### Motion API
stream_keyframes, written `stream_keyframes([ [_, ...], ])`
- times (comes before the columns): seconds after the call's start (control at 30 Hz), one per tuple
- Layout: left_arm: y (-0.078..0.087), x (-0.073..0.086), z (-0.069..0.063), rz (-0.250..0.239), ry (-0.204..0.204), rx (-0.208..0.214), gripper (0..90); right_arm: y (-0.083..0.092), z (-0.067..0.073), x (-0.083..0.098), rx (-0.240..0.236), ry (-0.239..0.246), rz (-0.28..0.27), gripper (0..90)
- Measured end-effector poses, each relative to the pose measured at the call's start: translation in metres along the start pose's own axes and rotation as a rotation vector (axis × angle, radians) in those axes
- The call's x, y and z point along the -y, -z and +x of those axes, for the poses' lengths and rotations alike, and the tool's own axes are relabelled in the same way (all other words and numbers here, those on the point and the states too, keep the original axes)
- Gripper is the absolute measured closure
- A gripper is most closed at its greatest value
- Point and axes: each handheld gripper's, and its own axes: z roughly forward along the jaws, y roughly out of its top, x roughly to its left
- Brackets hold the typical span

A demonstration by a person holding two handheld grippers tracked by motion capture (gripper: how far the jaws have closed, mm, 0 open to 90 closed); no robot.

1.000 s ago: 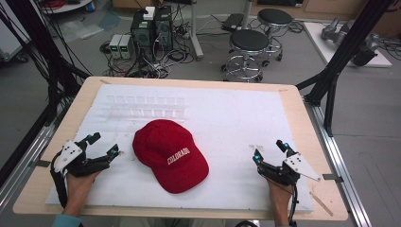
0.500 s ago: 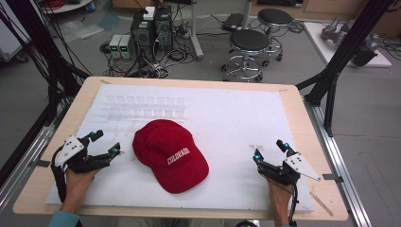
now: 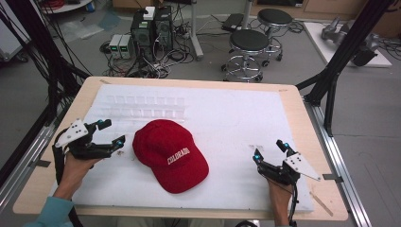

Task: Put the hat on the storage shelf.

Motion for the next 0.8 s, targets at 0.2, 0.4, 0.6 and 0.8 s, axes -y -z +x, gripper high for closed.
stream_keyframes([
  [0.2, -0.022, -0.021, 0.009, 0.053, -0.013, 0.080, 15.1, 0.000, 0.000, 0.000, 0.001, 0.002, 0.000, 9.5],
  [0.4, -0.039, -0.033, 0.010, 0.073, -0.039, 0.111, 15.8, 0.000, 0.000, 0.000, 0.001, 0.001, 0.000, 9.5],
  [0.6, -0.056, -0.033, 0.015, 0.127, -0.016, 0.165, 16.0, 0.000, 0.000, 0.000, 0.004, -0.002, 0.001, 9.6],
  [0.8, -0.069, -0.026, 0.014, 0.161, -0.018, 0.171, 15.4, 0.000, 0.000, 0.000, 0.004, 0.003, 0.000, 9.5],
])
